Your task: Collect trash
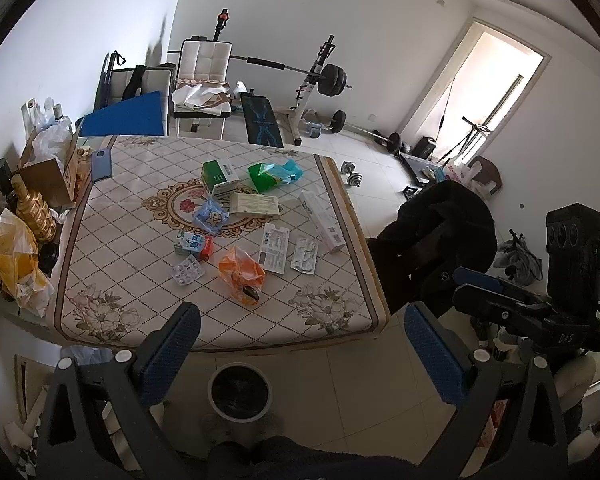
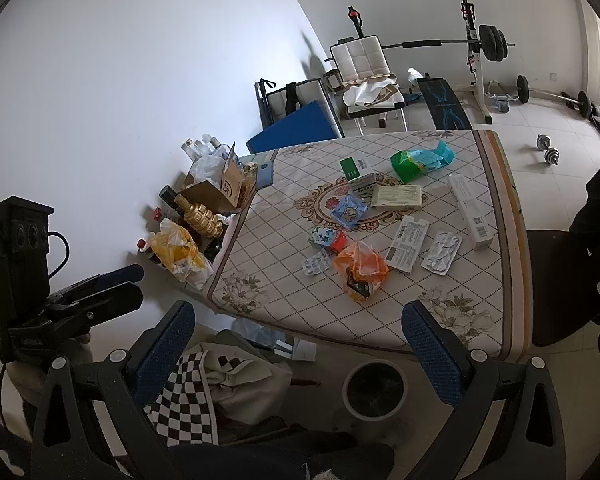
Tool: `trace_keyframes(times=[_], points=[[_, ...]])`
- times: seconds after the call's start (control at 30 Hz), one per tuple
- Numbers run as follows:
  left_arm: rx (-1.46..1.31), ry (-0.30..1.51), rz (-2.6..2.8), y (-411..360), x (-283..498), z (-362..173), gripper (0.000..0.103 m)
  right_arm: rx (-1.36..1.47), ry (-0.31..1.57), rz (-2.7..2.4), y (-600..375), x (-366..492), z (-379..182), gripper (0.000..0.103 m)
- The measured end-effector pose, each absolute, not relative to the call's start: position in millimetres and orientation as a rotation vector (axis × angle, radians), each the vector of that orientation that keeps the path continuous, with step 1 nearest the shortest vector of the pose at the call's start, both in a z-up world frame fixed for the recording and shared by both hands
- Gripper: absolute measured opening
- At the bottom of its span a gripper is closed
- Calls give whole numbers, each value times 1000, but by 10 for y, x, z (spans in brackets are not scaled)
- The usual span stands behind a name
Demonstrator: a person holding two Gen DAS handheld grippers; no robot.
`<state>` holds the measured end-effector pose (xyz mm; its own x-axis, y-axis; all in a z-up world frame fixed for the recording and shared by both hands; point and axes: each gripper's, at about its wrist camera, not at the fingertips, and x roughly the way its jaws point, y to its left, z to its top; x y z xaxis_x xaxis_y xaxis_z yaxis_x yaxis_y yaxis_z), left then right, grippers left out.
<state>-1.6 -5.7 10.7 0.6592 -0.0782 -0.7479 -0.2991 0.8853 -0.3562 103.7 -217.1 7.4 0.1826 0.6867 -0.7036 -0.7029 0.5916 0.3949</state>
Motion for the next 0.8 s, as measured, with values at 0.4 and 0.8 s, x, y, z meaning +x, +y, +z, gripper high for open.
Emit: trace_keyframes(times=[0.4, 0.8], points=[[-477, 854, 127, -102, 17, 146, 103, -19, 979, 980, -2177, 1031, 66, 103], [-474, 859, 114, -128, 25, 158, 103, -21, 978, 980, -2182, 1009, 70, 103]])
